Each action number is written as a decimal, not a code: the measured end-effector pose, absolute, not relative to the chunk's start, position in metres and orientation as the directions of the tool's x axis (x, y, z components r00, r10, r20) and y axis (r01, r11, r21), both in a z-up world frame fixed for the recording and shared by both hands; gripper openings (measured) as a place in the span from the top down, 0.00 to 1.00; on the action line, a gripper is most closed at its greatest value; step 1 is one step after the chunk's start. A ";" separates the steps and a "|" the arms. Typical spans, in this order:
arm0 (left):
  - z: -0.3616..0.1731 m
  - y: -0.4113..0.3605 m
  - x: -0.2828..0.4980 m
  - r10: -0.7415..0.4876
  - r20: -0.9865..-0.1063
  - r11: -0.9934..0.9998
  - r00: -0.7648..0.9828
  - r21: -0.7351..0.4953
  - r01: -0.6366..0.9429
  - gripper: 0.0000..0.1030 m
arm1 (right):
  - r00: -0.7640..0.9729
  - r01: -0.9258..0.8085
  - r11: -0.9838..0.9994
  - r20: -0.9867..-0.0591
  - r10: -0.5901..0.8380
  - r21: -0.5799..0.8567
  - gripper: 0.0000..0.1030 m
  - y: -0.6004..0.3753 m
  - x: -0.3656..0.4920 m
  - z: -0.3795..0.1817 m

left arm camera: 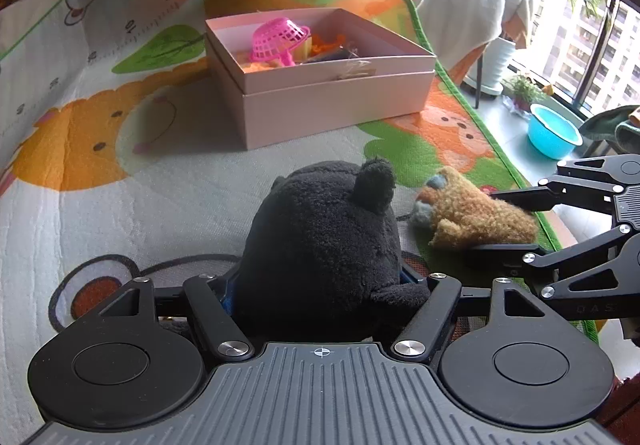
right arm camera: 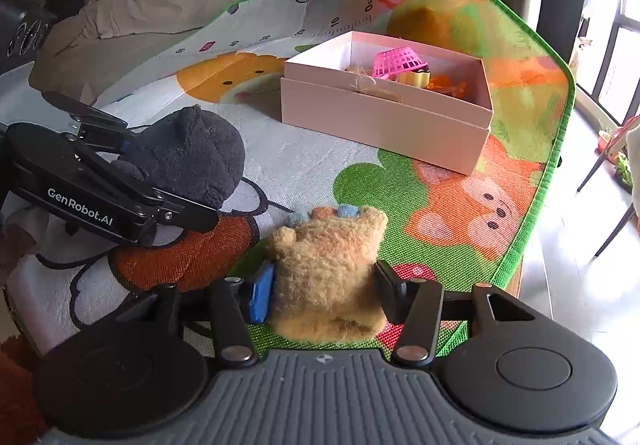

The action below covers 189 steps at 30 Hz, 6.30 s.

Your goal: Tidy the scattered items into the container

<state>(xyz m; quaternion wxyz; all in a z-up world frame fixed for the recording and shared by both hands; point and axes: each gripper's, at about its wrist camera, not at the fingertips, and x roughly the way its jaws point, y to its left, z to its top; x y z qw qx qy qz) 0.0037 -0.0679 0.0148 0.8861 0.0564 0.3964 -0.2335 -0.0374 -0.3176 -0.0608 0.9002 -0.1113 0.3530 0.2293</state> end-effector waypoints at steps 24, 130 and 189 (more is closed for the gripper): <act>0.094 -0.070 -0.039 -0.474 -0.586 0.842 0.658 -0.082 0.534 0.27 | 0.749 -0.446 0.895 -0.557 0.358 -0.026 0.58 -0.356 -0.045 0.027; -0.014 0.051 0.092 -0.514 -0.445 0.837 0.733 -0.446 0.317 0.00 | 0.600 -0.611 0.783 -0.712 0.365 -0.114 0.56 -0.196 0.171 0.018; -0.031 -0.043 0.059 -0.088 -0.626 0.996 0.775 -0.060 0.065 0.00 | 0.713 -0.190 0.981 -0.683 0.159 0.030 0.00 -0.275 0.071 -0.074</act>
